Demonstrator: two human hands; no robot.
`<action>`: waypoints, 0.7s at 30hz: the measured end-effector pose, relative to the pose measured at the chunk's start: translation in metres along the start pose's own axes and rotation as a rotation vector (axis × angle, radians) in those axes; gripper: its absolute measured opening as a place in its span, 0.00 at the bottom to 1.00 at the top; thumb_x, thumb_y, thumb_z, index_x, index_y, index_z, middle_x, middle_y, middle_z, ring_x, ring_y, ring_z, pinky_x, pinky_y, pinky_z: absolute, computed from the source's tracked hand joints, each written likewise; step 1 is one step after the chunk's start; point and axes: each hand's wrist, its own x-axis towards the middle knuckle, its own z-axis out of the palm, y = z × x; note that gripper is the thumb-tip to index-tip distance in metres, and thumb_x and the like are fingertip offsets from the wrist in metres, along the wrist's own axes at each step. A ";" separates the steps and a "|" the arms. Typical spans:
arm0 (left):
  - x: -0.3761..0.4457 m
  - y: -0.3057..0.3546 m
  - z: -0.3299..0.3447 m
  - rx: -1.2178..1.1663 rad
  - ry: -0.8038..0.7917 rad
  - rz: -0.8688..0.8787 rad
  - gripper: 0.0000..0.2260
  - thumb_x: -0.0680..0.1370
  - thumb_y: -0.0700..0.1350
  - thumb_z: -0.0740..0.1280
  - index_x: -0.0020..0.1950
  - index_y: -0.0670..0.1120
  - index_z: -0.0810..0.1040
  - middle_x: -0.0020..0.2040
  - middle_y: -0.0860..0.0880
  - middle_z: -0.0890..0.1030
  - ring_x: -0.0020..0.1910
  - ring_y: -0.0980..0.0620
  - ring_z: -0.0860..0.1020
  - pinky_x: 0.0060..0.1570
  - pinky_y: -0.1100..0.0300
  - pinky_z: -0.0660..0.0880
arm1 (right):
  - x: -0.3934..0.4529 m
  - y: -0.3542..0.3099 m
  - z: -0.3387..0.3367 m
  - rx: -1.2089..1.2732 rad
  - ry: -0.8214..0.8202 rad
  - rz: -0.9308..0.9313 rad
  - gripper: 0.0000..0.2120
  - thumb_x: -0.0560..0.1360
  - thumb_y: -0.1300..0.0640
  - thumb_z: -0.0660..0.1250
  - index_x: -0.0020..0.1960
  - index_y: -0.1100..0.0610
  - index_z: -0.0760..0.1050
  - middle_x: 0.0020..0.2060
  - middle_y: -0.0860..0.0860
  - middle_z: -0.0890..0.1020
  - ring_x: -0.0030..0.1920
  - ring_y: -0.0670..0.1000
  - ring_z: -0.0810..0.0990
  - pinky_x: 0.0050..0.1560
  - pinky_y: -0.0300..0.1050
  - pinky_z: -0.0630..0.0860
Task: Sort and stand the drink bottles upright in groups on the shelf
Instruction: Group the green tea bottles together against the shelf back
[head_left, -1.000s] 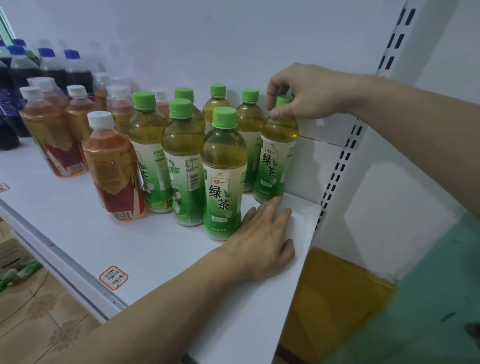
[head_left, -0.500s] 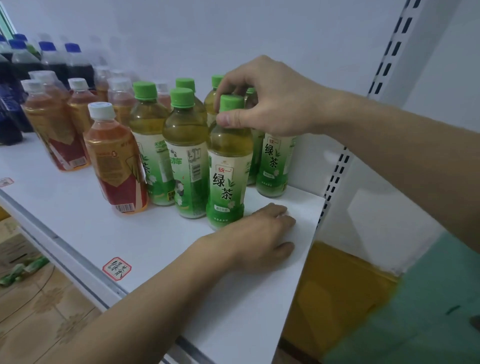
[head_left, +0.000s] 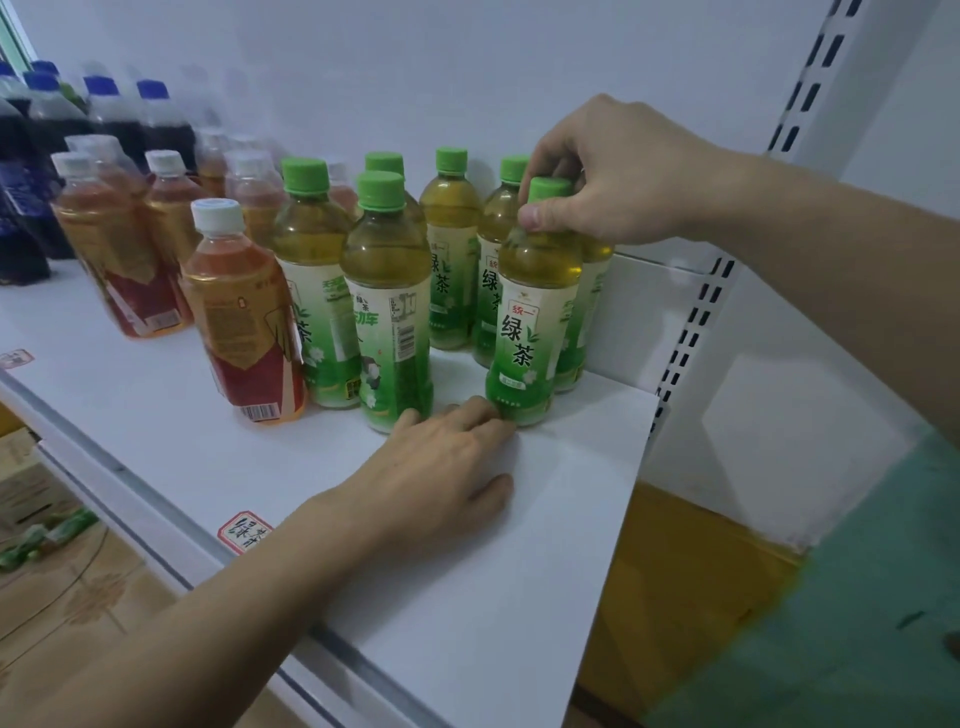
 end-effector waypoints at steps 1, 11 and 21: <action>0.000 0.001 0.002 0.005 0.015 -0.011 0.19 0.80 0.56 0.57 0.69 0.52 0.70 0.66 0.53 0.70 0.62 0.51 0.73 0.57 0.48 0.71 | 0.000 0.001 0.000 0.004 -0.005 0.009 0.14 0.74 0.44 0.74 0.56 0.50 0.84 0.50 0.50 0.83 0.49 0.51 0.80 0.41 0.41 0.71; -0.013 -0.014 -0.003 -0.104 0.017 0.101 0.19 0.82 0.56 0.59 0.70 0.51 0.73 0.69 0.55 0.72 0.63 0.53 0.74 0.61 0.52 0.73 | 0.005 -0.033 -0.014 -0.146 0.099 -0.145 0.19 0.79 0.39 0.65 0.66 0.47 0.77 0.52 0.46 0.82 0.47 0.47 0.79 0.41 0.38 0.70; -0.041 -0.076 -0.028 -0.292 0.082 0.129 0.10 0.82 0.49 0.65 0.61 0.51 0.81 0.53 0.55 0.81 0.51 0.58 0.78 0.53 0.59 0.76 | 0.045 -0.094 0.027 -0.154 -0.152 -0.161 0.15 0.78 0.34 0.62 0.55 0.44 0.73 0.42 0.40 0.71 0.41 0.43 0.72 0.36 0.40 0.64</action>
